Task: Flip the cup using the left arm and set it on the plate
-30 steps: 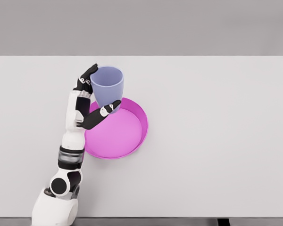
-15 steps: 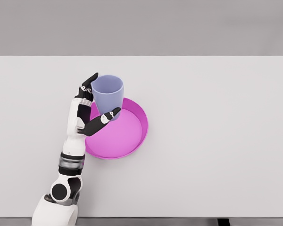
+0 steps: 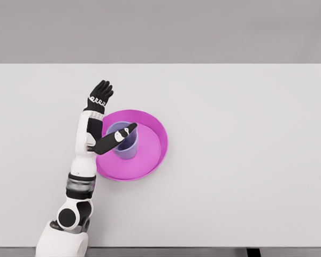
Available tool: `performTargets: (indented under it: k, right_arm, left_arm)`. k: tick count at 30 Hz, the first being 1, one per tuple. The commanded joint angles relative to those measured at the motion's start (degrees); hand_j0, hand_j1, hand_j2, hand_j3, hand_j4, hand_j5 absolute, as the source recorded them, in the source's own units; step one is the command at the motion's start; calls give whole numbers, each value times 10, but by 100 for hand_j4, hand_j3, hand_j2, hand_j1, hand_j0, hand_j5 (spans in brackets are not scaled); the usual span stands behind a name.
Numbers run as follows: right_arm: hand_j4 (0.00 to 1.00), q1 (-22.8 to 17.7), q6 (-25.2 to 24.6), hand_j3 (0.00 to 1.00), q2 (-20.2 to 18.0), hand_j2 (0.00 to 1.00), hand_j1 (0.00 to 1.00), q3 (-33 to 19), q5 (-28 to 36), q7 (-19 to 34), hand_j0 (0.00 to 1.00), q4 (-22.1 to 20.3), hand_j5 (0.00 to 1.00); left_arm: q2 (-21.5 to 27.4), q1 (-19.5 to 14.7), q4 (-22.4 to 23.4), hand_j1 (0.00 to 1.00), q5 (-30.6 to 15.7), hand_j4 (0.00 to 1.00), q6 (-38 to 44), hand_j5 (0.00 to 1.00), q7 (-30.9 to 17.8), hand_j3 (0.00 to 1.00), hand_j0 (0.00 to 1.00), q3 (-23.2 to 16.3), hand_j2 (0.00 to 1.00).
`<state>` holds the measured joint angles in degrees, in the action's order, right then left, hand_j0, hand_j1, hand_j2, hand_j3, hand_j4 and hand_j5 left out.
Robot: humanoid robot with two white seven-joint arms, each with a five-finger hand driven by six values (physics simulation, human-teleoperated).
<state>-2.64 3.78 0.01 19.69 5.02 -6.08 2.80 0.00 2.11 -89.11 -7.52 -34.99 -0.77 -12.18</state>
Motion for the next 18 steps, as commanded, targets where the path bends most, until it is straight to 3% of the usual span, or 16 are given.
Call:
performTargets:
  k: [1,4,6,7,8,10,11,12,13,15,18]
  right_arm:
    - [100,0,1,100,0,100,100,0,0,0,100,0,100]
    - [100,0,1,100,0,100,100,0,0,0,100,0,100]
    - [100,0,0,100,0,100,100,0,0,-1,100,0,100]
    - [100,0,0,100,0,100,100,0,1,0,100,0,100]
    - [100,0,0,100,0,100,100,0,0,0,100,0,100]
    - [100,0,0,100,0,100,100,0,0,0,100,0,100]
    - [100,0,0,100,0,100,100,0,0,-1,100,0,100]
    - [100,0,0,100,0,100,100,0,0,0,100,0,100]
    - [100,0,0,100,0,100,100,0,1,0,100,0,100]
    - [100,0,0,100,0,100,100,0,0,0,100,0,100]
    - [100,0,0,100,0,100,100,0,1,0,100,0,100]
  left_arm:
    - [0,0,-5,95,0,95,0,95,2,95,95,1,95]
    - [9,-5,-46,98,-10,98,0,98,6,98,98,4,98]
    - [75,-18,-68,100,-40,100,0,100,12,100,100,20,100]
    - [149,-39,-70,100,-54,100,0,100,12,100,100,19,100]
    - [274,-61,-64,100,-51,100,0,100,5,100,100,6,100]
    - [483,-104,-36,100,-87,100,0,100,-14,100,100,-120,100]
    - [540,-132,-25,100,-102,100,0,100,-28,100,100,-179,100]
    - [574,-143,-3,100,-115,100,0,100,-79,100,100,-203,100]
    - [600,-151,24,100,-125,100,0,100,-185,100,100,-203,100]
    - [625,-158,45,100,-225,100,0,100,-342,100,100,-203,100]
    - [626,-172,46,100,-361,100,0,100,-342,100,100,-196,100]
